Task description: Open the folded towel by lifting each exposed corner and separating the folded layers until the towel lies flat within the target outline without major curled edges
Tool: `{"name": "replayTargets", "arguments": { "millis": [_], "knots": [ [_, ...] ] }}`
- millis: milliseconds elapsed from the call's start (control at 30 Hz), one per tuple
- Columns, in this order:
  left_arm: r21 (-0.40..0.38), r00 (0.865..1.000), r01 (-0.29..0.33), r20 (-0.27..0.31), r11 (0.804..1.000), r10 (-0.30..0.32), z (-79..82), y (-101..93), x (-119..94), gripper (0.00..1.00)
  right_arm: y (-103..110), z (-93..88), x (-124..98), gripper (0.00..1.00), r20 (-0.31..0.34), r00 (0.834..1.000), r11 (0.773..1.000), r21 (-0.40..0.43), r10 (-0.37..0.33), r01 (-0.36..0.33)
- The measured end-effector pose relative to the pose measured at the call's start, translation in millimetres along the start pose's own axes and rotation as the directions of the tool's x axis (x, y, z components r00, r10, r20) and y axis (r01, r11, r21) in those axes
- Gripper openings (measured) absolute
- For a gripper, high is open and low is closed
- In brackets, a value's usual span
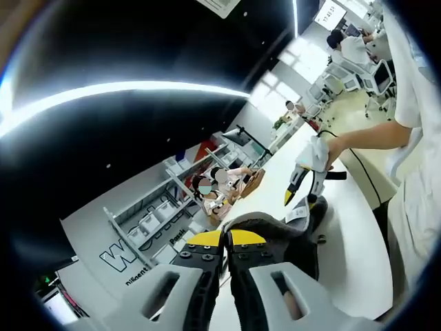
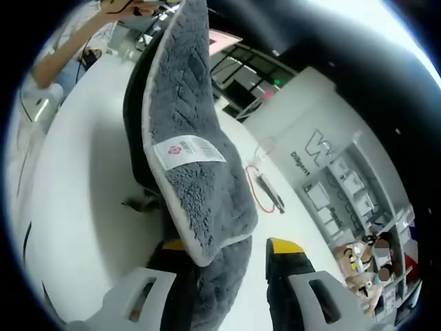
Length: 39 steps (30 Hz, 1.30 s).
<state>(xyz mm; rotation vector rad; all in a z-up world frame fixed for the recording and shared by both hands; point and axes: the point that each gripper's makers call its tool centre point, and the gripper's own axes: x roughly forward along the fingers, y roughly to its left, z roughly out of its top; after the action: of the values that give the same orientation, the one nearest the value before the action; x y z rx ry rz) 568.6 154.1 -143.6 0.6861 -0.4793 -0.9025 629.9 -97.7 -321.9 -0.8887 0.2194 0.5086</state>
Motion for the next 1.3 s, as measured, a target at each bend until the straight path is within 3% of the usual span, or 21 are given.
{"name": "replayTargets", "arguments": {
  "millis": [133,267,367,433,533,600,1000,1300],
  "knots": [
    [-0.004,1.000,-0.005,-0.004,1.000,0.005,-2.3,2.0,-2,0.02,-3,2.1,-5,0.26,0.014,1.000,1.000,-0.006,-0.003,0.003],
    [0.001,1.000,-0.009,-0.011,1.000,0.009,-6.0,1.6,0,0.02,-5,11.8,-9,0.11,0.067,0.998,0.999,-0.033,-0.007,0.009],
    [0.011,1.000,-0.006,-0.025,1.000,0.006,-8.2,-1.2,1,0.02,-1,18.7,-11,0.14,0.098,0.995,1.000,0.015,0.019,-0.021],
    [0.015,1.000,-0.005,-0.029,1.000,0.006,-7.6,-2.7,1,0.02,0,20.4,-10,0.10,0.104,0.994,1.000,0.008,0.025,-0.025],
    [0.019,1.000,0.002,-0.026,1.000,-0.001,-4.7,-6.2,0,0.02,-3,34.0,-11,0.02,0.149,0.989,1.000,0.003,0.008,-0.008],
    [0.025,1.000,0.005,-0.026,1.000,-0.004,-3.5,-8.9,-1,0.02,-4,47.0,-12,0.00,0.198,0.980,0.999,0.044,0.003,-0.012],
    [0.053,0.999,0.011,-0.039,0.999,-0.009,-2.0,-16.4,-10,0.02,-15,70.7,-9,0.00,0.273,0.962,0.999,-0.017,-0.032,0.038],
    [0.083,0.998,0.018,-0.066,0.996,-0.013,-2.8,-25.1,-22,0.02,-20,98.8,-2,0.00,0.349,0.936,0.999,0.007,-0.046,0.046]
  ]
}}
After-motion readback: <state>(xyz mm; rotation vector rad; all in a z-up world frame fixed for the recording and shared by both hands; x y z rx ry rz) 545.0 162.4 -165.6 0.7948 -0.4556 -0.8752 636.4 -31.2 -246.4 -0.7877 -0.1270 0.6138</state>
